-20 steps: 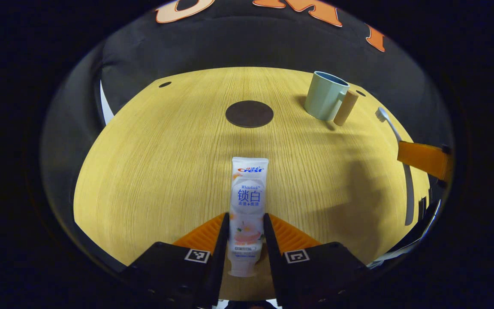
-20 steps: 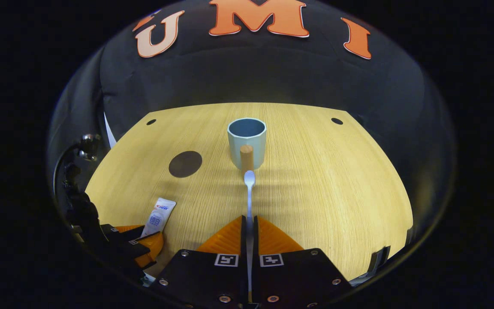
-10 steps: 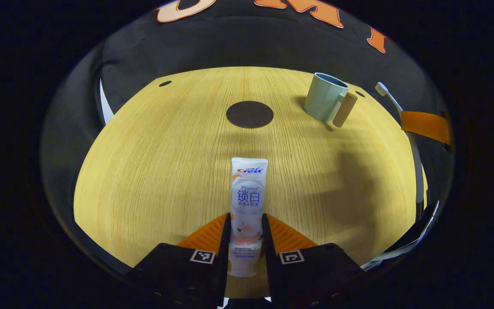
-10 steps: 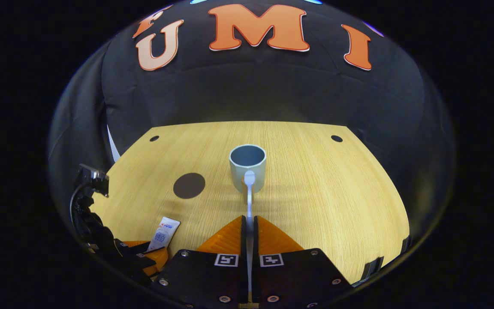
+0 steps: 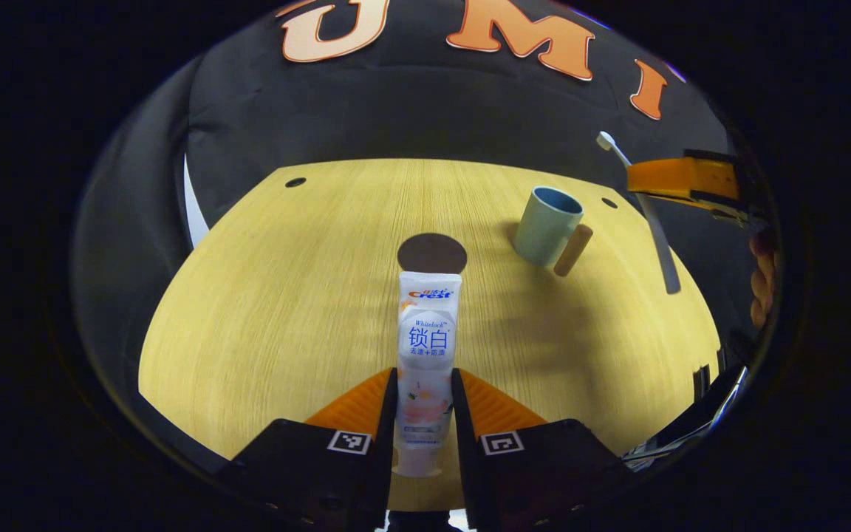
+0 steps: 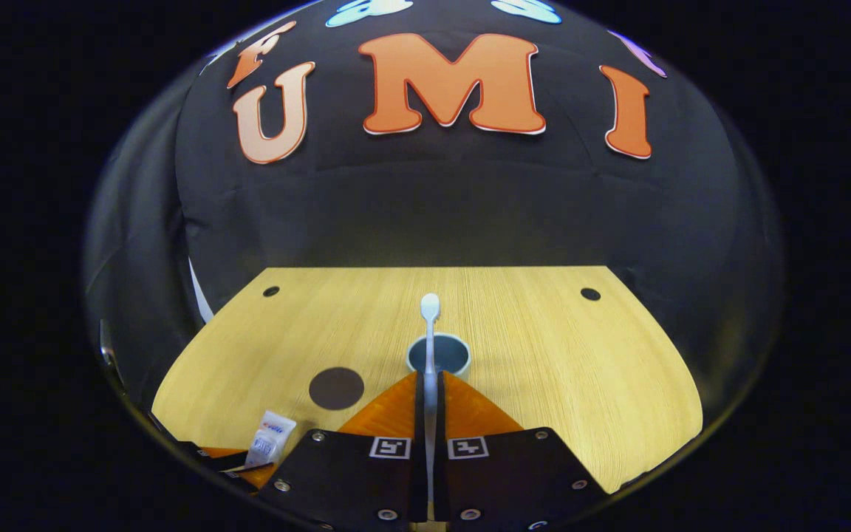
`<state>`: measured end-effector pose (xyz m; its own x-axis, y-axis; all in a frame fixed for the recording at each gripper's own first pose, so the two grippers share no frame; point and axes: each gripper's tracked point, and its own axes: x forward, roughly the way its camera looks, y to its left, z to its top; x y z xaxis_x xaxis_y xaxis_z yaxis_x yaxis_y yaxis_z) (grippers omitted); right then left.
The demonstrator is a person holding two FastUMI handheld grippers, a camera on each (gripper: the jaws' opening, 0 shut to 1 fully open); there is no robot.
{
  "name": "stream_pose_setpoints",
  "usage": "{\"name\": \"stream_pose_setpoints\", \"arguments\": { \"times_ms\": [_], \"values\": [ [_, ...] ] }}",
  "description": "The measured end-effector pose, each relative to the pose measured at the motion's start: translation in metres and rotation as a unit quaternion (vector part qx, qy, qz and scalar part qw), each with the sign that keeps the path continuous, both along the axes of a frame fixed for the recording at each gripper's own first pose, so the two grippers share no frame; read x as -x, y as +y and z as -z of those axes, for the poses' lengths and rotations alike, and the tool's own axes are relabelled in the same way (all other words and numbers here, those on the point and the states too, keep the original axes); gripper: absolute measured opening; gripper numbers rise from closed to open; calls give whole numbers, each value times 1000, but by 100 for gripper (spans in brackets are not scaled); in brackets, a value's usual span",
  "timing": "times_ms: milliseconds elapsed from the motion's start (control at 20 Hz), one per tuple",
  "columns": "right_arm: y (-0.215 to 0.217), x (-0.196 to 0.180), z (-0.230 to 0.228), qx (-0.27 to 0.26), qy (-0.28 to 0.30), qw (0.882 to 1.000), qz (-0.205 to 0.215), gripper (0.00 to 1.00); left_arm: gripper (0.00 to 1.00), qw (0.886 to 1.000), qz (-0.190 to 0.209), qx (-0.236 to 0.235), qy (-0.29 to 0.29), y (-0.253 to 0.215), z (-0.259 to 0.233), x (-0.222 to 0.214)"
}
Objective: Put the toothbrush and toothpaste on the desktop into the cup, then pick up the cup and place it on the coaster on the desktop.
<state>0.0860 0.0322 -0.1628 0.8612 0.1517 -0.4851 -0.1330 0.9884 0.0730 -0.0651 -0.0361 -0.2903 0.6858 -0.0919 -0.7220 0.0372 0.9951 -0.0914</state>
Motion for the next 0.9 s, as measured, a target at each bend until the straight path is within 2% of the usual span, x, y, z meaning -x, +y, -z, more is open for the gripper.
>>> {"name": "stream_pose_setpoints", "arguments": {
  "times_ms": [450,650,900],
  "values": [
    [11,-97,-19,16,-79,996,24,4,39,1000,-1,3,-10,9,-16,-7],
    [16,-128,-9,7,-94,995,35,4,39,1000,1,0,-12,20,-16,-26],
    [17,-158,12,6,-104,993,54,4,39,1000,-1,1,-6,24,-23,-28]
  ]
}}
